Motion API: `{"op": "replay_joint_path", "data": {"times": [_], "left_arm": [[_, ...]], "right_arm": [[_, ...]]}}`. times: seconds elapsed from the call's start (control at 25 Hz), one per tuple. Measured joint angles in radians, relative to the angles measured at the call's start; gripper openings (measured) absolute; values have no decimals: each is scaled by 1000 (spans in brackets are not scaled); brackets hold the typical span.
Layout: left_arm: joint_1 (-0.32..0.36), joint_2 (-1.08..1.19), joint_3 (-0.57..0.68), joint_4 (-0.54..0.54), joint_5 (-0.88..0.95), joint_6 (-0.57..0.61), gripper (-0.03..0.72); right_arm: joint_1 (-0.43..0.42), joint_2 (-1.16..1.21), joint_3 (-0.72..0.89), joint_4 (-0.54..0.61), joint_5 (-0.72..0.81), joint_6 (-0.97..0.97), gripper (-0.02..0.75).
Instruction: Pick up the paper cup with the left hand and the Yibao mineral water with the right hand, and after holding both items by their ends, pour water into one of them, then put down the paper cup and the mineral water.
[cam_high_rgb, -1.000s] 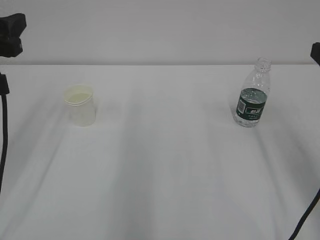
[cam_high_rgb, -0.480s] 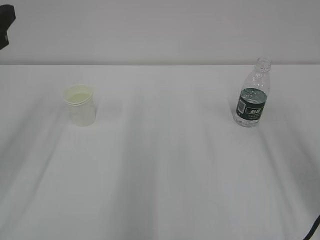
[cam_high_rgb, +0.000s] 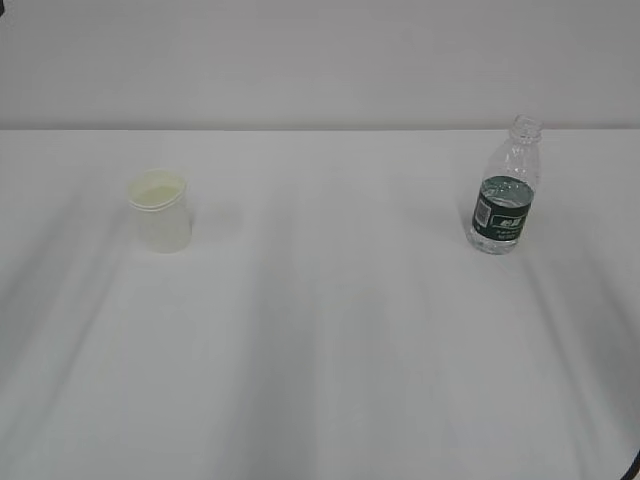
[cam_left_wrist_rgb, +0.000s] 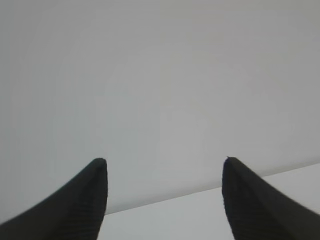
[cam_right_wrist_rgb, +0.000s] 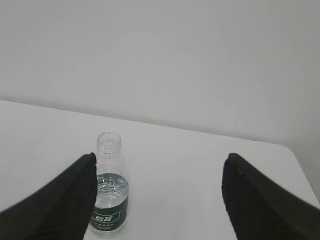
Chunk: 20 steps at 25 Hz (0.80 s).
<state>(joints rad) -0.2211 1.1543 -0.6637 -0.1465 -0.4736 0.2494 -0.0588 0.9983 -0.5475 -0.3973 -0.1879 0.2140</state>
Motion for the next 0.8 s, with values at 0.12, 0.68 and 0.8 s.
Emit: {"op": "replay_joint_path", "data": {"times": [0.12,0.68,0.8], "left_arm": [[0,-25,0,0,25,6,512],[0,-126,0,0,114,14,510],[0,-147,0,0,154,14,510]], "right_arm": [[0,-17,0,0,2,0,589],[0,-171,0,0,117,0,589],[0,-201,0,0,188,0,589]]}}
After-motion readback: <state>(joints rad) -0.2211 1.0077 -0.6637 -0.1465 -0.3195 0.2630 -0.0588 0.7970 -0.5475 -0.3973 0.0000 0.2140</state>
